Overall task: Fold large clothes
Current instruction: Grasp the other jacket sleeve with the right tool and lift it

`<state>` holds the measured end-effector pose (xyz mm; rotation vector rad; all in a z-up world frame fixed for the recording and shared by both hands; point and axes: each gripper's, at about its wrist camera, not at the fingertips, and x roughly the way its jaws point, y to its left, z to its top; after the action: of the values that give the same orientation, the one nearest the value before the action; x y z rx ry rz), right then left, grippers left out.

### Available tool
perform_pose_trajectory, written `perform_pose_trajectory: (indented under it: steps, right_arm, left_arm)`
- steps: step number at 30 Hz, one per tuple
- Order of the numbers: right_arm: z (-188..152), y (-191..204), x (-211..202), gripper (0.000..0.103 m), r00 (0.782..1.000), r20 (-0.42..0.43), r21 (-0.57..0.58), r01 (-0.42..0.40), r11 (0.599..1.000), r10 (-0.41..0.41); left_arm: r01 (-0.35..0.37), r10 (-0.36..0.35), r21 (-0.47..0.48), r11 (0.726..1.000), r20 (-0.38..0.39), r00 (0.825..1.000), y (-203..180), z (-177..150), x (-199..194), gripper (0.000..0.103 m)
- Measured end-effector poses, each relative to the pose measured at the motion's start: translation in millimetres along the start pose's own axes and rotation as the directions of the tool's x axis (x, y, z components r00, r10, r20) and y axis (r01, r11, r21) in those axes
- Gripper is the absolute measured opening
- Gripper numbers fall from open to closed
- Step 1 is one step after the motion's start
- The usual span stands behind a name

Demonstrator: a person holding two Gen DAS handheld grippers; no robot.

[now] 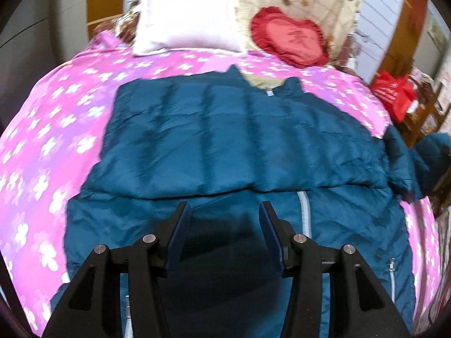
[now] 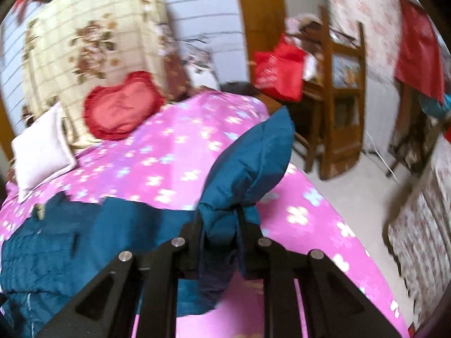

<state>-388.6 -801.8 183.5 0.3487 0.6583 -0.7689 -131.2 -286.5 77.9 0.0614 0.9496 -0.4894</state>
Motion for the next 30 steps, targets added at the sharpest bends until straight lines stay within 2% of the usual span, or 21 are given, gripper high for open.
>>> perform_pose_trajectory:
  steps: [3, 9, 16, 22, 30]
  right_arm:
    - [6.6, 47.5, -11.2, 0.017, 0.998, 0.014, -0.076, -0.061, 0.995, 0.062]
    - [9.1, 135.5, -22.1, 0.017, 0.985, 0.001, -0.183, -0.172, 0.968, 0.175]
    - [2.2, 228.6, -25.7, 0.017, 0.964, -0.046, -0.272, -0.264, 0.925, 0.262]
    - [-19.2, 307.2, -18.4, 0.017, 0.933, -0.123, -0.316, -0.361, 0.878, 0.339]
    - [-67.1, 425.5, -11.9, 0.017, 0.863, -0.249, -0.385, -0.505, 0.773, 0.44]
  left_arm:
    - [-0.025, 0.025, -0.018, 1.0, -0.01, 1.0, 15.6, -3.0, 0.9, 0.032]
    - [-0.072, 0.073, -0.061, 0.996, 0.025, 0.997, 47.0, -3.8, -6.2, 0.032]
    - [-0.064, 0.068, -0.075, 0.995, 0.056, 0.996, 61.1, 8.4, -12.7, 0.032]
    - [-0.059, 0.065, -0.097, 0.994, 0.056, 0.996, 71.1, 12.4, -13.7, 0.032]
    - [-0.063, 0.073, -0.139, 0.988, 0.068, 0.995, 88.8, 17.1, -16.5, 0.032]
